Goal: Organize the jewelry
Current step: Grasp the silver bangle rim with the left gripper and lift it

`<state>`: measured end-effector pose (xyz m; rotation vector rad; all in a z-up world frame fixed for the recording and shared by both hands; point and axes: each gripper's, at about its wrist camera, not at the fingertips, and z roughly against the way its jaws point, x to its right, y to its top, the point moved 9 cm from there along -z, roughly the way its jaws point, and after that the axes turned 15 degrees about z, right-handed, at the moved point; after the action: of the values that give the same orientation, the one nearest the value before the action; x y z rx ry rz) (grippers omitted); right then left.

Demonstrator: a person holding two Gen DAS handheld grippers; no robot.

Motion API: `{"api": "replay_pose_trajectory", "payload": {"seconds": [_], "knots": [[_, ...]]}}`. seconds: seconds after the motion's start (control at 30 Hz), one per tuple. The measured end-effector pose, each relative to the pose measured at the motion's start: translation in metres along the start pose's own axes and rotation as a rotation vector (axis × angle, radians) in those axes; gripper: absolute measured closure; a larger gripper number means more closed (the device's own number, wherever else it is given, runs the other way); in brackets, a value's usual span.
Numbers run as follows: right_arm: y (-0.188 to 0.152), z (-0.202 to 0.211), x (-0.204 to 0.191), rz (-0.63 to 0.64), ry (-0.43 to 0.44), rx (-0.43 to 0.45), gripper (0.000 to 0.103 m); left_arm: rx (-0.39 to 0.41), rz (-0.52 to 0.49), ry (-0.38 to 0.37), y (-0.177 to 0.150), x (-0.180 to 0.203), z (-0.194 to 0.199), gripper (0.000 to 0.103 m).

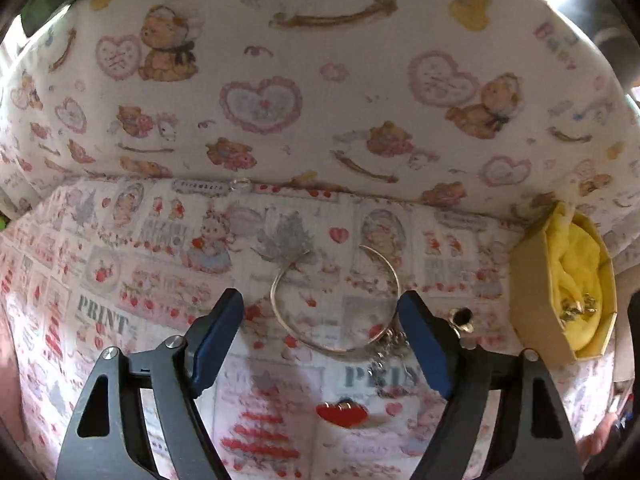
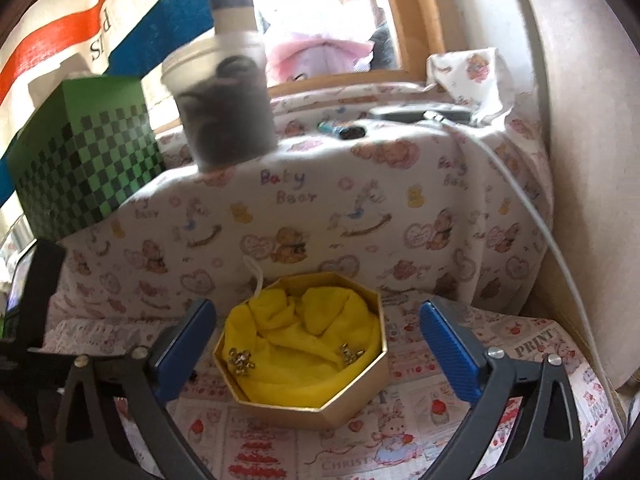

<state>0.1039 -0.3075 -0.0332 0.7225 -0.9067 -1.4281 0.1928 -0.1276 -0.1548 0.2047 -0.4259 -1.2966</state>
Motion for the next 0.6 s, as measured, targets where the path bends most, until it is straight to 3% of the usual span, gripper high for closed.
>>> {"api": "replay_pose_trajectory", "payload": {"seconds": [0.17, 0.3, 0.4, 0.43, 0.5, 0.6], "knots": [[0.002, 0.004, -0.003, 0.047, -0.030, 0.025, 0.001, 0.006, 0.011, -0.018, 0.003, 0.007, -0.003, 0.025], [0.000, 0.000, -0.009, 0.047, 0.021, 0.005, 0.001, 0.022, -0.037, 0.014, 0.003, 0.013, -0.005, 0.025], [0.000, -0.002, -0.006, 0.045, 0.012, -0.003, 0.001, 0.040, -0.069, 0.042, 0.012, 0.017, -0.007, 0.023], [0.000, -0.002, -0.005, 0.040, 0.012, -0.001, 0.001, 0.034, -0.059, 0.036, 0.009, 0.017, -0.009, 0.024], [-0.001, -0.002, -0.003, 0.029, 0.009, -0.003, 0.001, 0.046, -0.047, 0.031, 0.012, 0.018, -0.008, 0.036], [-0.001, -0.003, -0.001, 0.021, 0.008, -0.006, 0.001, 0.053, -0.071, 0.007, 0.012, 0.016, -0.006, 0.037]]}}
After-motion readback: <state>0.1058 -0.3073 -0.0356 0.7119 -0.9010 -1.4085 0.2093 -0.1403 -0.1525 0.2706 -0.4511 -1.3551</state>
